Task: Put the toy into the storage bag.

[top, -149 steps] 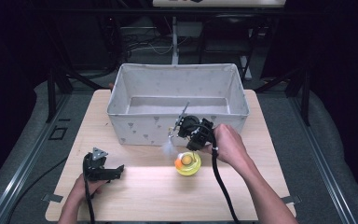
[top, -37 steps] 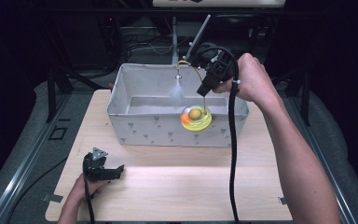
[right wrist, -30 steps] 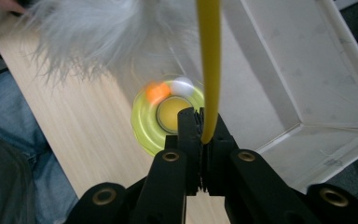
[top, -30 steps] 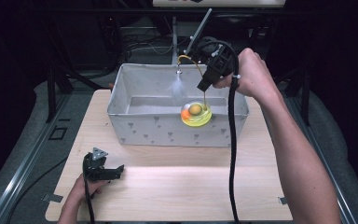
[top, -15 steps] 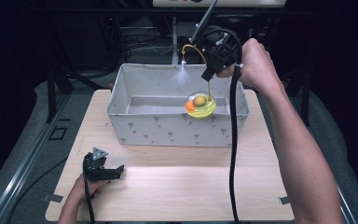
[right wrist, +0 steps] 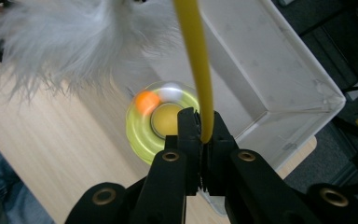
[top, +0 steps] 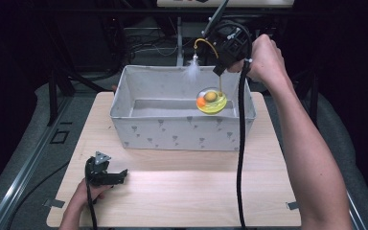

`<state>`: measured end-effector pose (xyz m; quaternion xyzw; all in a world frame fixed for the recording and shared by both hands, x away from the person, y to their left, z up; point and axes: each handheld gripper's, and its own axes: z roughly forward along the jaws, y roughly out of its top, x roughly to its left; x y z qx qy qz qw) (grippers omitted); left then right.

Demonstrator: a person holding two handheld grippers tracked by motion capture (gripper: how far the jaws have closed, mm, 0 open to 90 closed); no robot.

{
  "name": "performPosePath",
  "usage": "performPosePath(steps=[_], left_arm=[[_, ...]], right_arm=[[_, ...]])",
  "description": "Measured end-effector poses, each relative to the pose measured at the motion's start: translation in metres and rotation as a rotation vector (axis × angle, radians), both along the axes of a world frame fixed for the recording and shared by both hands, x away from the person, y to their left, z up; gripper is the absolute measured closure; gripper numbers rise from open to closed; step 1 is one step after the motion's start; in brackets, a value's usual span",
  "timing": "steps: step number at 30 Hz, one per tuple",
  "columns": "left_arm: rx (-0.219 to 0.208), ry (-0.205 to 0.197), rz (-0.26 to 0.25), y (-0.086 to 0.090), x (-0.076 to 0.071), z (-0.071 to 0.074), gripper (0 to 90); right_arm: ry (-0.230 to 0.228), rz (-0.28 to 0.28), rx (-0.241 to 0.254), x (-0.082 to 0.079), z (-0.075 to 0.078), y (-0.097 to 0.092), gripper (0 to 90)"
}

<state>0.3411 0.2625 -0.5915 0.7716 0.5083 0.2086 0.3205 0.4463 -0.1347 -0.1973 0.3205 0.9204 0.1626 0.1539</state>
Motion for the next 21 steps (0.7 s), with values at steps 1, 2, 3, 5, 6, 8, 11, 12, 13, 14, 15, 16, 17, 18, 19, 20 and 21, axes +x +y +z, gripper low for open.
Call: performPosePath(steps=[1,2,3,5,6,8,11,12,13,14,15,16,17,18,19,20,21], left_arm=[[0.002,0.000,-0.002,0.000,0.000,0.000,0.0],[0.002,0.000,-0.002,0.000,0.000,0.000,0.0],[0.002,0.000,-0.002,0.000,0.000,0.000,0.0],[0.003,0.000,-0.003,0.000,0.000,0.000,0.0],[0.003,0.000,-0.003,0.000,0.000,0.000,0.0],[0.003,0.000,-0.003,0.000,0.000,0.000,0.0],[0.002,0.000,-0.003,0.000,0.000,0.000,0.0],[0.003,0.000,-0.003,0.000,0.000,0.000,0.0],[0.002,0.000,-0.002,0.000,0.000,0.000,0.0],[0.002,0.000,-0.003,0.000,0.000,0.000,0.0],[0.002,0.000,-0.003,0.000,0.000,0.000,0.0],[0.002,0.000,-0.003,0.000,0.000,0.000,0.0],[0.002,0.000,-0.003,0.000,0.000,0.000,0.0],[0.002,0.000,-0.003,0.000,0.000,0.000,0.0],[0.002,0.000,-0.003,0.000,0.000,0.000,0.0],[0.002,0.000,-0.003,0.000,0.000,0.000,0.0],[0.002,0.000,-0.002,0.000,0.000,0.000,0.0]], right_arm=[[-0.001,-0.007,0.005,0.002,-0.001,-0.002,88.5],[-0.004,-0.017,0.007,0.004,-0.001,-0.003,88.5],[-0.005,-0.024,0.010,0.006,-0.002,-0.005,88.5],[-0.006,-0.042,0.013,0.010,-0.004,-0.008,88.5],[-0.003,-0.050,0.017,0.012,-0.005,-0.010,88.5],[-0.007,-0.065,0.022,0.016,-0.006,-0.013,88.5],[0.001,-0.086,0.024,0.021,-0.008,-0.018,88.5],[0.002,-0.091,0.031,0.022,-0.010,-0.019,88.5],[-0.001,-0.098,0.035,0.023,-0.010,-0.020,88.5],[0.001,-0.101,0.038,0.025,-0.011,-0.022,88.5],[0.002,-0.108,0.044,0.026,-0.012,-0.023,88.5],[0.002,-0.112,0.047,0.027,-0.013,-0.024,88.4],[0.004,-0.116,0.049,0.028,-0.013,-0.025,88.4],[0.003,-0.123,0.049,0.030,-0.014,-0.026,88.4],[0.003,-0.125,0.050,0.031,-0.016,-0.027,88.4],[0.005,-0.128,0.045,0.032,-0.016,-0.027,88.4],[0.005,-0.137,0.047,0.033,-0.018,-0.027,88.4]])
